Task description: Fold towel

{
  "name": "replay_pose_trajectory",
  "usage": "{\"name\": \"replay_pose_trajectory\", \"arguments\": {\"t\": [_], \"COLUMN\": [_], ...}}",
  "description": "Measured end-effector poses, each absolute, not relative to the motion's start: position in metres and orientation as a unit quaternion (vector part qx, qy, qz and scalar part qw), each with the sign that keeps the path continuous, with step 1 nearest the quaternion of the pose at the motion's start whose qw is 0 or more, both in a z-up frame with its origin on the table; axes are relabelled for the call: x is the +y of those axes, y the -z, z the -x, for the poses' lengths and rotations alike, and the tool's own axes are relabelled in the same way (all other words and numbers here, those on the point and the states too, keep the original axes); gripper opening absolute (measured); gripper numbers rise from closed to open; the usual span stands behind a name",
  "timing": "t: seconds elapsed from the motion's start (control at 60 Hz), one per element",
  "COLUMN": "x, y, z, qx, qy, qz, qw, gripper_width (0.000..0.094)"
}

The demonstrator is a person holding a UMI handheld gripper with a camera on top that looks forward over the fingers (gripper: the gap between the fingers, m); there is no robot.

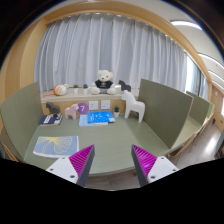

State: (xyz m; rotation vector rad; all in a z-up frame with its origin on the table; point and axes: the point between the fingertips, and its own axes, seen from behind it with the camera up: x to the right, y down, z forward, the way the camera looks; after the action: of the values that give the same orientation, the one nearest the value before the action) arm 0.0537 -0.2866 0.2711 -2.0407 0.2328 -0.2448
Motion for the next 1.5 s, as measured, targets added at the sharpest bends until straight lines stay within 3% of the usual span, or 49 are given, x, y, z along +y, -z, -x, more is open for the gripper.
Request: {"name": "replay_pose_trajectory", "arguments": {"t": [0.083,0.1,0.233,0.467,0.7,1.017,1.067,1.317,1.333,1.367,1.5], "x": [-0.294,-0.291,-0.287,-0.245,-0.147,-0.038,-0.036,-0.036,-0.036,-0.035,-0.035], "y": [-0.25,-0.227,-0.151,-0.06,-0.025,0.004,0.012,0.016,0.016,0.015,0.015], "z": [-0.039,-0.022,0.054,0.229,0.366,0.435,0.429,0.412,0.41,0.4,0.4], "qx": [0.095,0.097,0.064,-0.007,-0.055,-0.076,-0.078,-0.051,-0.05,-0.048,-0.074], "qy": [0.094,0.094,0.077,0.002,-0.035,-0.041,-0.023,0.015,0.018,0.036,0.032], "qz": [0.858,0.86,0.885,0.912,0.915,0.919,0.924,0.931,0.932,0.933,0.934], "qw": [0.496,0.492,0.456,0.41,0.398,0.385,0.373,0.362,0.358,0.355,0.347], "gripper_width": [0.0736,0.0736,0.0728,0.0729,0.0737,0.073,0.0687,0.0269,0.0234,0.0056,0.0043]}}
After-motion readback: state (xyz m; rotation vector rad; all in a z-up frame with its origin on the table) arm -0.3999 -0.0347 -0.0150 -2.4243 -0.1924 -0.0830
